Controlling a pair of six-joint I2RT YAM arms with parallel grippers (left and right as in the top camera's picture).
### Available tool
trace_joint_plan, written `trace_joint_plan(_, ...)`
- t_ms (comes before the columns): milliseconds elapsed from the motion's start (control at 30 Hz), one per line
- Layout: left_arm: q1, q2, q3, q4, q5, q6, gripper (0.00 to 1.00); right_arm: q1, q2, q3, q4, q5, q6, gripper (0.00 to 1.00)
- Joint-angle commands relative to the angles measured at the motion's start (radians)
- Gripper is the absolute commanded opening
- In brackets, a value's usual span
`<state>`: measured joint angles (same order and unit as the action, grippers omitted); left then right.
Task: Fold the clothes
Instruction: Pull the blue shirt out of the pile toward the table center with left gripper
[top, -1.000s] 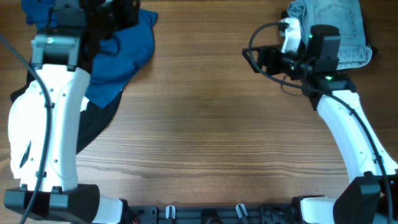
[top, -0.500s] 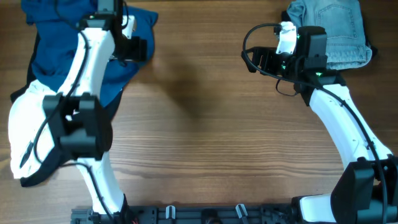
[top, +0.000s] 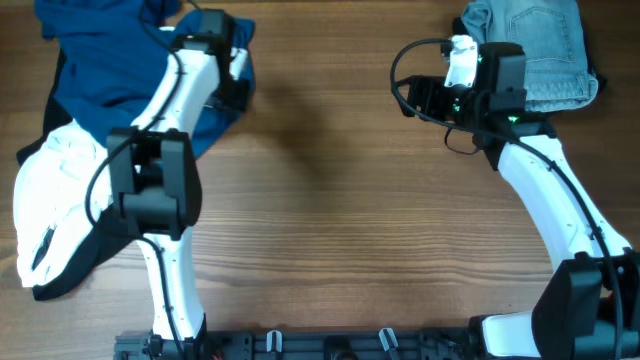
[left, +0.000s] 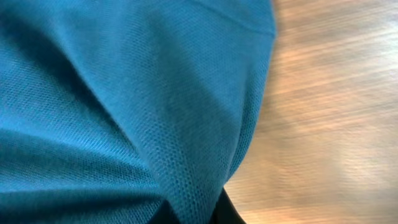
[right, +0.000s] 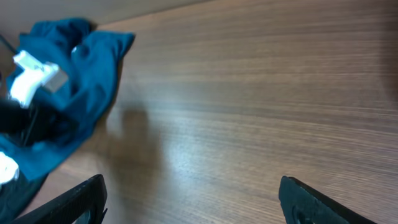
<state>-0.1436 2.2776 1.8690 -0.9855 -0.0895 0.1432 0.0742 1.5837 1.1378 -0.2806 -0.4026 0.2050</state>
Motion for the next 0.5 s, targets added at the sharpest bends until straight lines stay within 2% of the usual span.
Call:
trace_joint_plan(0,-0.127,-0.072,0.09,-0.06,0.07,-0.096,0.04,-0.11,-0.068,0.044,0.008,-0.054,0.042,0.89)
trace_joint_plan(133,-0.284,-0.095,0.192,-0.082,0.257,-0.172,0.04,-0.266,-0.164,0.047,-0.051,-0.069,0.032,0.89)
trace_joint_plan(200,-0.365,-0.089,0.192,-0.057,0.268,-0.232,0.04,-0.322,-0.168,0.047,-0.1,-0.069,0.029,0.89)
trace_joint_plan(333,-0.478,-0.089,0.192,0.104,0.402,-0.319,0.04,-0.383,-0.168,0.047,-0.128,-0.069,0.03,0.89)
trace_joint_plan(467,-0.557,-0.09,0.192,0.237,0.45,-0.392,0.04,-0.399,-0.168,0.047,-0.144,-0.069,0.008,0.9)
